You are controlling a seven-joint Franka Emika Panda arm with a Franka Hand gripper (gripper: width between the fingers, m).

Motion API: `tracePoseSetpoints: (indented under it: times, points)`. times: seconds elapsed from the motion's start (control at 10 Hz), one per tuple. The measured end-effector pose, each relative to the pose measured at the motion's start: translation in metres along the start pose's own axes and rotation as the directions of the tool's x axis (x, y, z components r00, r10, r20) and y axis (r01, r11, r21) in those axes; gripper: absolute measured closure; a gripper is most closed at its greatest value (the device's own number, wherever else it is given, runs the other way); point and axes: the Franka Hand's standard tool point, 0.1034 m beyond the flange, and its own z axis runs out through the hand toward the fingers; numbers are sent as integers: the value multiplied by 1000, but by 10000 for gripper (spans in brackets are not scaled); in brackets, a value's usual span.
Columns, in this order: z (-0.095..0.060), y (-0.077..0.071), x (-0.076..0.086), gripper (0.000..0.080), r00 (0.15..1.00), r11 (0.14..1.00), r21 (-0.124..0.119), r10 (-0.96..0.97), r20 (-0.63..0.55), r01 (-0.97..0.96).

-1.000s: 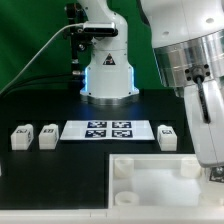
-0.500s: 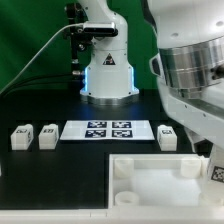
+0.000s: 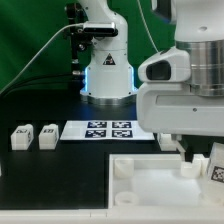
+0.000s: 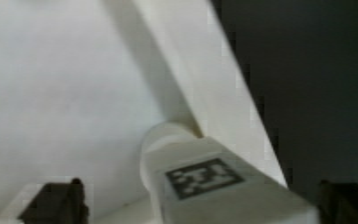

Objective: Assemble one leg

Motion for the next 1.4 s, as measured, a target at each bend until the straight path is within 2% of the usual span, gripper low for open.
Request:
tracePoseSetpoints:
  times: [0.2, 0.4, 0.5, 0.8, 0.9, 1.1, 1.2, 1.3, 1.4]
  points:
    - [1, 0, -2, 150, 997, 997, 0, -81, 9, 81]
    - [2, 0, -2, 415, 999, 999, 0, -52, 9, 52]
    - [3, 3, -3, 501, 998, 998, -5, 62, 14, -62]
    - [3, 1, -4, 505, 939, 939, -4, 345, 15, -345]
    - [3, 2, -3, 505, 890, 890, 15, 456, 32, -456]
    - [3, 3, 1, 505, 679, 678, 37, 730, 75, -734]
    - [3, 4, 5, 505, 533, 528, 73, 842, 87, -846]
    - [4, 3, 6, 505, 425, 417, 100, 900, 96, -904]
    - [5, -1, 6, 505, 362, 352, 107, 926, 103, -930]
